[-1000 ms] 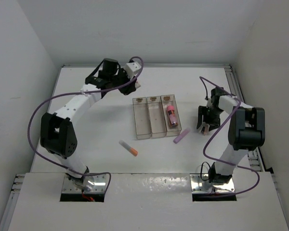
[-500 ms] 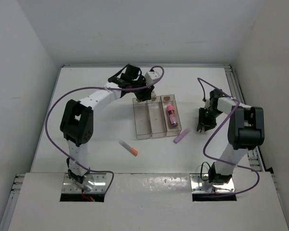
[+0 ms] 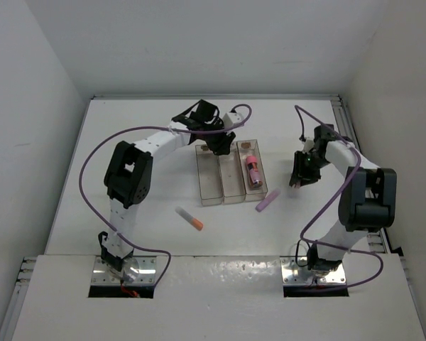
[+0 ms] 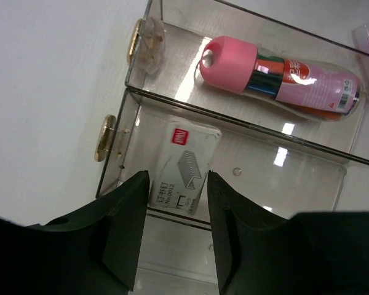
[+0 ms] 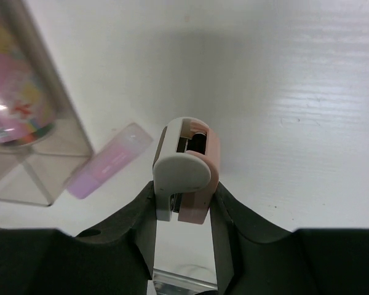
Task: Sort the stationery into containers
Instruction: Place the stationery in the storage box, then pick up the stationery from the center of the board, then place the stationery in the storage box.
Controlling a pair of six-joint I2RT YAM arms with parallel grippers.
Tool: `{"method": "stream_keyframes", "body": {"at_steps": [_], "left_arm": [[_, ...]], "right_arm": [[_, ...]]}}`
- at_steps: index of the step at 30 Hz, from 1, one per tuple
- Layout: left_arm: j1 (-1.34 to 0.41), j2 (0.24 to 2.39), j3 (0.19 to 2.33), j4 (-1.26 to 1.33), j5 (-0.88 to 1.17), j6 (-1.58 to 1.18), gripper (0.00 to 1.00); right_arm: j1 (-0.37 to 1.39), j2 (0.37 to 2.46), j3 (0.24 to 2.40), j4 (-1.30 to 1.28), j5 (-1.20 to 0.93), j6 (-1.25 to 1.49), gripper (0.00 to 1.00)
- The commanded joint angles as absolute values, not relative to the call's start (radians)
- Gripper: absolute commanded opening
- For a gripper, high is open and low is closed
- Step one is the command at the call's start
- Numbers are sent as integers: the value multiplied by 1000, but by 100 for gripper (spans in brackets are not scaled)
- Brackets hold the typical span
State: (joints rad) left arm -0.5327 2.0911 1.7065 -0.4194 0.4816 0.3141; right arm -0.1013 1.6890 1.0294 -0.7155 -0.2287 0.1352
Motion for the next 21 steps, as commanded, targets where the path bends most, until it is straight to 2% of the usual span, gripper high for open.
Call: {"method": "stream_keyframes", "body": {"at_steps": [1, 4, 6, 7, 10, 13, 17, 21], "left_arm": [[-545, 2089, 1747, -443, 514, 336, 51], [-540, 2071, 1752, -449, 508, 319, 68], [-532, 2039, 1761, -440, 523, 287, 73], [-516, 2027, 1766, -427, 547, 270, 78], [-457, 1938, 1738, -307, 563, 113, 80], [-367, 1836, 1661, -172, 534, 11, 83], [-229, 1795, 1643, -202, 563, -129, 83], [-92, 1753, 1550, -287, 610, -115, 83]], "right_arm": [[-95, 1609, 1127, -779, -310, 117, 15], [-89, 1592, 1192, -807, -336, 139, 15], [-75, 1595, 1233, -818, -354, 156, 15], [-65, 1600, 1273, -818, -368, 172, 15], [-9, 1626, 1339, -810, -383, 192, 14], [128, 1673, 1451, -796, -391, 190, 15], [272, 1758, 1561, -788, -362, 103, 15], [415, 1860, 1664, -793, -267, -45, 15]]}}
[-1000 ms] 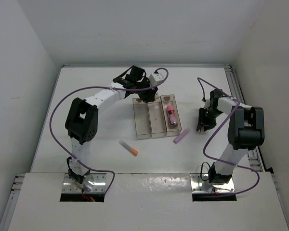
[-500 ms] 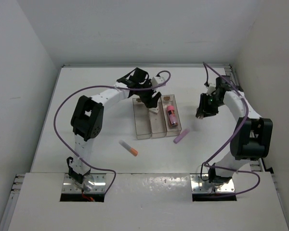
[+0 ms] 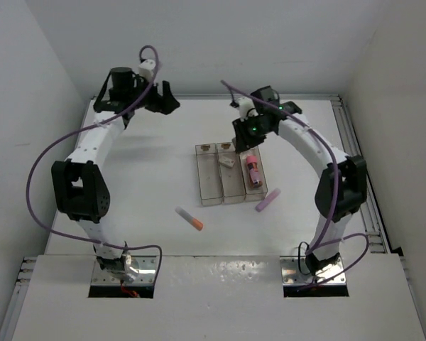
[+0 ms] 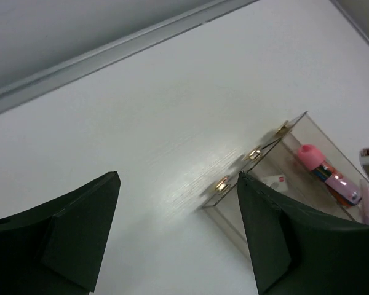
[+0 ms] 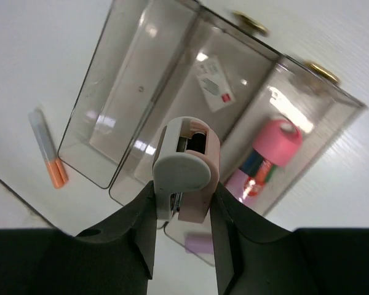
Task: Sort the stationery into containers
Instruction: Place the stationery in the storage box, then pick up the pen from the center of the board.
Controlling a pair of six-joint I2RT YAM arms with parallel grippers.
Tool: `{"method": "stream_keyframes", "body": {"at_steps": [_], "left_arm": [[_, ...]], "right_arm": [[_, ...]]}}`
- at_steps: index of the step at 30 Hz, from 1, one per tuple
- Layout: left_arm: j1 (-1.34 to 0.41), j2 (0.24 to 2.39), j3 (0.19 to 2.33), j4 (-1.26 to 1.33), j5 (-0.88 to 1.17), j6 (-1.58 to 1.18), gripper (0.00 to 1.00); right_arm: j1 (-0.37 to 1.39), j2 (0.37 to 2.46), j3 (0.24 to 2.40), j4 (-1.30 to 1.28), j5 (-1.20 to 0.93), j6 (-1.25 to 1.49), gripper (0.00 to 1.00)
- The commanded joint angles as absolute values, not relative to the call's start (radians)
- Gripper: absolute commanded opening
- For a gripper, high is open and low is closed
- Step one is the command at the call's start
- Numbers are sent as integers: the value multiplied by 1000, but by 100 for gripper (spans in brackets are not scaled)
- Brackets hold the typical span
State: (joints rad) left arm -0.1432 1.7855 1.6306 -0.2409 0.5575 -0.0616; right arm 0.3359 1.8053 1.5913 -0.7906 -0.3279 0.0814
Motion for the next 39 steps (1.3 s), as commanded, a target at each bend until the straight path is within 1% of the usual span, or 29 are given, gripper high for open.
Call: {"method": "stream_keyframes", "body": {"at_steps": [1, 7, 8, 9, 13, 14, 15, 16, 19, 20, 21, 22, 24, 25, 27, 28, 29, 30, 31, 32, 33, 36, 37, 39], "left_arm": [[-72, 1731, 1528, -294, 617, -114, 83], [0, 1642, 1391, -311, 634, -77, 82], [0, 1637, 1382, -314, 634, -69, 83], [0, 1629, 1368, -319, 634, -55, 82], [29, 1628, 1373, -374, 676, -5, 82], [29, 1629, 1374, -388, 686, 61, 83], [29, 1629, 1374, -400, 698, 80, 83], [29, 1629, 1371, -422, 722, 100, 83], [35, 1624, 1350, -455, 790, 196, 84], [37, 1620, 1344, -465, 817, 224, 84], [47, 1615, 1332, -474, 889, 241, 84], [51, 1609, 1310, -479, 919, 289, 86], [55, 1589, 1298, -535, 991, 375, 87], [57, 1582, 1302, -578, 1008, 522, 86], [43, 1563, 1313, -777, 1012, 720, 84], [37, 1557, 1319, -854, 1002, 946, 84], [28, 1557, 1331, -1018, 987, 1065, 82], [11, 1555, 1331, -1105, 951, 1175, 81], [11, 1558, 1328, -1177, 933, 1382, 80], [-23, 1560, 1304, -1292, 899, 1467, 78], [-47, 1557, 1283, -1317, 884, 1553, 78], [-106, 1504, 1174, -1309, 858, 1647, 76], [-151, 1497, 1152, -1257, 854, 1643, 75], [-201, 1485, 1091, -1188, 850, 1599, 74]], "right_arm": [[432, 1877, 1680, -796, -221, -64, 15], [520, 1960, 1732, -813, -121, -167, 16], [529, 1967, 1727, -811, -112, -188, 18], [540, 1973, 1729, -815, -104, -193, 22], [552, 2016, 1755, -870, -86, -189, 30], [554, 2023, 1753, -873, -80, -177, 33], [555, 2028, 1753, -879, -81, -173, 37], [554, 2029, 1758, -887, -84, -163, 49], [554, 2034, 1773, -907, -129, -140, 70], [552, 2030, 1778, -908, -150, -130, 73], [554, 2026, 1795, -916, -161, -121, 73], [552, 2013, 1802, -920, -172, -115, 74], [543, 1988, 1824, -926, -207, -85, 74], [525, 1976, 1825, -927, -218, -75, 74], [479, 1922, 1812, -930, -251, -40, 73], [456, 1901, 1796, -930, -262, -29, 72], [431, 1858, 1778, -928, -271, -19, 72], [376, 1838, 1729, -933, -290, -8, 71], [348, 1818, 1698, -937, -298, 23, 71], [319, 1781, 1669, -948, -302, 29, 70], [263, 1764, 1604, -953, -307, 37, 70], [157, 1694, 1468, -962, -313, 43, 68], [132, 1677, 1406, -957, -316, 48, 67], [79, 1629, 1352, -956, -321, 52, 67]]}}
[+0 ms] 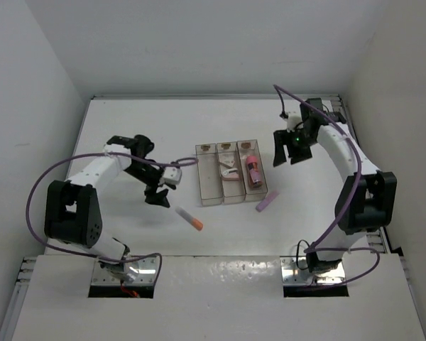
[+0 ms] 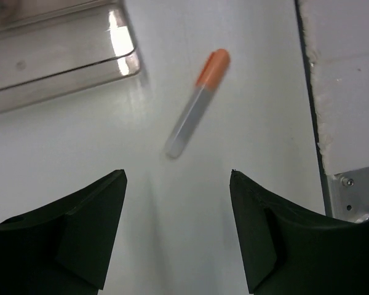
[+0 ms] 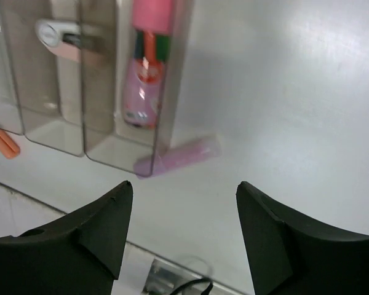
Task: Sort the stationery into containers
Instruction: Pick up the pen from the center of the board.
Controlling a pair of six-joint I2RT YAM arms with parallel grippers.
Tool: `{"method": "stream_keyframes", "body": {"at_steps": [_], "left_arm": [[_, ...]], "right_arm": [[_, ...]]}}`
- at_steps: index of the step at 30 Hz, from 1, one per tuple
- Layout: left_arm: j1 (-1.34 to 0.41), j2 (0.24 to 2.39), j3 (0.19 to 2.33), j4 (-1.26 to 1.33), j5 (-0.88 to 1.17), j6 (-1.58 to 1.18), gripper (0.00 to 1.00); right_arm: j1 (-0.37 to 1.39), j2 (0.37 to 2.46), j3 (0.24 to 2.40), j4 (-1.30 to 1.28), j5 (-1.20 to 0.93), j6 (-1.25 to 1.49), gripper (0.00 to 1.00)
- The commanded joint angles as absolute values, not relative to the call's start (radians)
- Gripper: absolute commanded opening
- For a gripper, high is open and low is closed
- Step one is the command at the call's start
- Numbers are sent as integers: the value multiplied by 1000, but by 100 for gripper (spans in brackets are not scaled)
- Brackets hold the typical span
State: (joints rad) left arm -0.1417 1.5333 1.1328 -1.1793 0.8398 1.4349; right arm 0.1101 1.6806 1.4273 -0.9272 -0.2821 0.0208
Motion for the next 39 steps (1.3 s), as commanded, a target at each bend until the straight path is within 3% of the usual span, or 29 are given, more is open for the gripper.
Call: {"method": "stream_keyframes", "body": {"at_steps": [1, 11, 20, 24, 31, 39], "left_arm": [[-250, 1485, 1072, -1131, 842, 1592, 74], [-501, 1457, 865, -744, 707, 1416, 67], [-569, 1629, 884, -696, 588, 1382, 60], [-601, 1618, 845, -690, 548, 1391, 49], [-611, 1562, 879, -759, 575, 1301, 17], [-523, 1413, 1142, -836, 774, 1069, 3]], "right_arm": [[62, 1617, 1307, -956, -324, 54, 67], [-75, 1457, 1135, -977, -354, 29, 66], [-120, 1332, 1006, -933, -413, -136, 66], [-137, 1260, 924, -884, -462, -420, 69], [-134, 1091, 723, -776, -656, -1044, 67], [-92, 1274, 767, -900, -755, -1662, 68]]}}
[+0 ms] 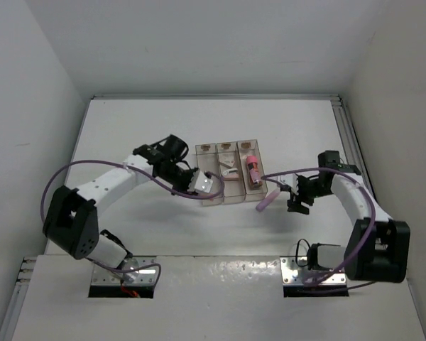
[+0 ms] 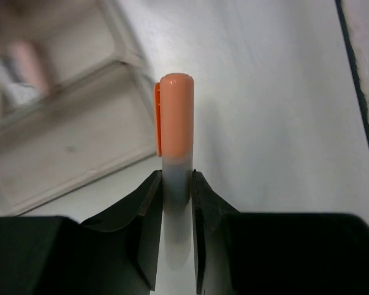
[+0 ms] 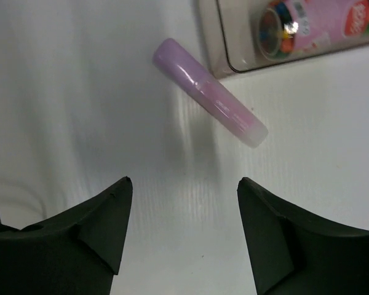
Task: Sort the stationery into containers
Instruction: Place the stationery in the storage box.
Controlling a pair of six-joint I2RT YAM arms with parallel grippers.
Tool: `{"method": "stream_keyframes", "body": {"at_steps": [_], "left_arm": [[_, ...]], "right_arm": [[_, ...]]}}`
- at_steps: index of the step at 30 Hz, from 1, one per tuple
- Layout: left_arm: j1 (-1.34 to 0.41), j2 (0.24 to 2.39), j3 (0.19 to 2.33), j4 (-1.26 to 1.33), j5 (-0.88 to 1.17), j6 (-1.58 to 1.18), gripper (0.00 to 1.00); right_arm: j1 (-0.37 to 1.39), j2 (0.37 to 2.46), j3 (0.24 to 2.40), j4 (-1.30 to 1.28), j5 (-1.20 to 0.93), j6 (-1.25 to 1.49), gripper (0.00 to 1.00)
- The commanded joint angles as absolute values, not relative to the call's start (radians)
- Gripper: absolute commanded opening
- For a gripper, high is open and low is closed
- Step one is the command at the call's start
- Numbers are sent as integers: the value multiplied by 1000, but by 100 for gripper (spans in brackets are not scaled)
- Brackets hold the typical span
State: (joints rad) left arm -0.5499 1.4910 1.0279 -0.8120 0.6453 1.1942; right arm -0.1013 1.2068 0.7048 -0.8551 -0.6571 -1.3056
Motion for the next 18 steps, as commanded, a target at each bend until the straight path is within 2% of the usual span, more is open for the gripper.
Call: {"method": "stream_keyframes", "body": {"at_steps": [1, 8, 18], "left_arm": [[-520, 1407, 1161, -828, 779, 1040, 1], [-468, 1348, 1207, -639, 764, 732, 0], [-290, 1345, 1219, -428, 772, 340, 0]], "right_arm": [[-92, 1342, 785, -926, -755, -1734, 69], [-58, 1606, 1003, -1152, -718, -2081, 72], [32, 1776, 1060, -1146, -618, -2149, 68]]}}
